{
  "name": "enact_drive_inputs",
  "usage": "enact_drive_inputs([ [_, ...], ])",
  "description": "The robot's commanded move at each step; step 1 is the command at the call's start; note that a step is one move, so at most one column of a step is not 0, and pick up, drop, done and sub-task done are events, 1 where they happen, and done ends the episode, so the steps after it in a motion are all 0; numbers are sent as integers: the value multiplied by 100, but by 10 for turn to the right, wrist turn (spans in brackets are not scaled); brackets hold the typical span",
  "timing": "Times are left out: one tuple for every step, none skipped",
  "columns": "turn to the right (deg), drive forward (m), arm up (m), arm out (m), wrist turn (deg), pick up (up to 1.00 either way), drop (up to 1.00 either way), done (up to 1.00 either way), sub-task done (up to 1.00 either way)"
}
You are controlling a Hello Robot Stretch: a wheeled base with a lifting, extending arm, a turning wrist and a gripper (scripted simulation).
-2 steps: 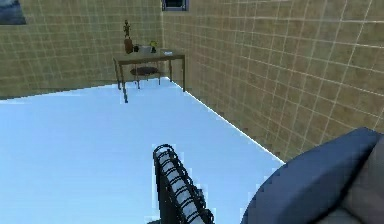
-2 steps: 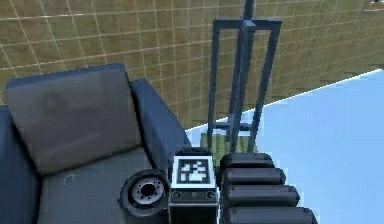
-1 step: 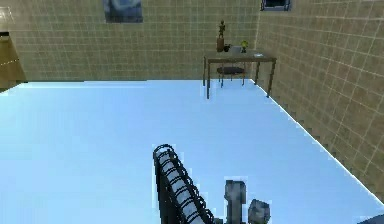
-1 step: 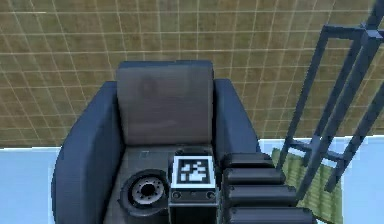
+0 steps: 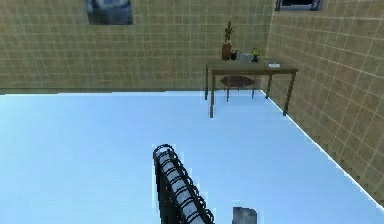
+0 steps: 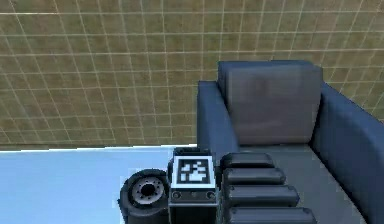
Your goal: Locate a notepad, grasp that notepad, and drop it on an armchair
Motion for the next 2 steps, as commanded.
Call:
enact_drive_inputs([
  [450,0,0,0,0,0,0,0,0],
  [120,0,0,0,0,0,0,0,0],
])
